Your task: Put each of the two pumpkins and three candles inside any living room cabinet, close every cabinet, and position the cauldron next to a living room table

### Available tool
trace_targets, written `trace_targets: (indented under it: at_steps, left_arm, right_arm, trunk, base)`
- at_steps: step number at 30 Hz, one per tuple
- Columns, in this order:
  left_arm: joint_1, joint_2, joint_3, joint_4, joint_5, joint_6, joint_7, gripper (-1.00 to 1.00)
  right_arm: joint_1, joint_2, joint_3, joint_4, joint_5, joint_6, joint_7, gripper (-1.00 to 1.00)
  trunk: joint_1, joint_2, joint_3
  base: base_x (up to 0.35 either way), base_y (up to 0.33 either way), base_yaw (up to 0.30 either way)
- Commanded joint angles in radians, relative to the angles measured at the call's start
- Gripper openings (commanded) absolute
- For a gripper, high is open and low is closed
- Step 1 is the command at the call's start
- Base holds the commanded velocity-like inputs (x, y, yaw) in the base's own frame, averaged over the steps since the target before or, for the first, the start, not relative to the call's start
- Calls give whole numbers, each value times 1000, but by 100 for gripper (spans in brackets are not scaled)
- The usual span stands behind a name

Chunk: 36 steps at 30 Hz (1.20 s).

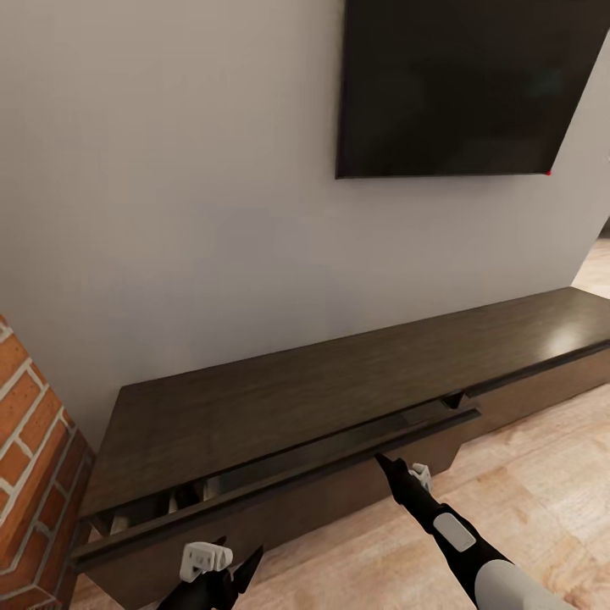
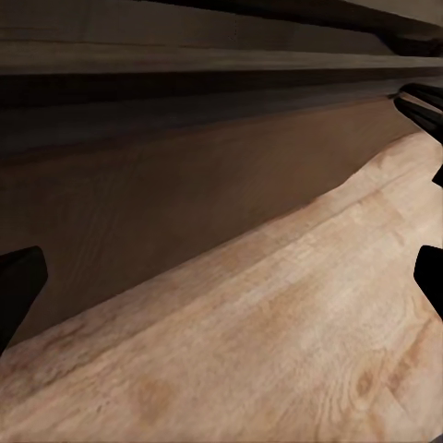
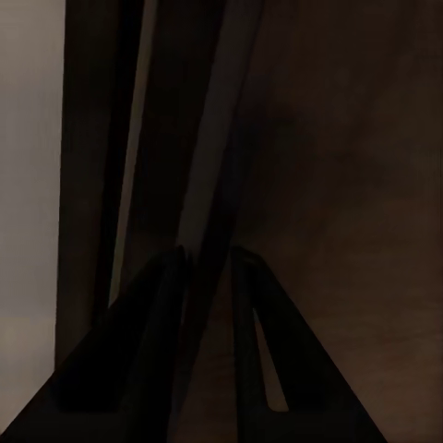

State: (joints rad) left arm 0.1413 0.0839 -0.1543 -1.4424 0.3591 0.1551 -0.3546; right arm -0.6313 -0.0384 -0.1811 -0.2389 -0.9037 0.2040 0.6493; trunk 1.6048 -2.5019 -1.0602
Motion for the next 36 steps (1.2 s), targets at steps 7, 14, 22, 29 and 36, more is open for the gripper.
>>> trace_targets:
  at_steps: [7, 14, 22, 29, 36]
  left_arm:
    - [-3, 15, -25, 34, 6, 10, -6, 100]
    - [-3, 15, -25, 34, 6, 10, -6, 100]
    - [-3, 14, -24, 33, 6, 10, -5, 100]
    - [4, 17, -65, 66, 11, 6, 3, 100]
    - [4, 17, -120, 69, 11, 6, 3, 100]
  right_arm:
    - [2, -3, 3, -2, -2, 1, -6, -100]
    - [2, -3, 3, -2, -2, 1, -6, -100]
    - [2, -3, 3, -2, -3, 1, -6, -100]
    - [2, -3, 0, -2, -4, 4, -7, -100]
    - [2, -3, -1, -2, -3, 4, -10, -100]
  trunk:
    - [0, -1, -1]
    - [0, -1, -1]
    - [0, -1, -1]
    - [0, -1, -1]
    - [0, -1, -1]
  base:
    - [0, 0, 0]
    - [0, 0, 0]
    - [0, 0, 0]
    - [-23, 0, 0]
    - [-70, 0, 0]
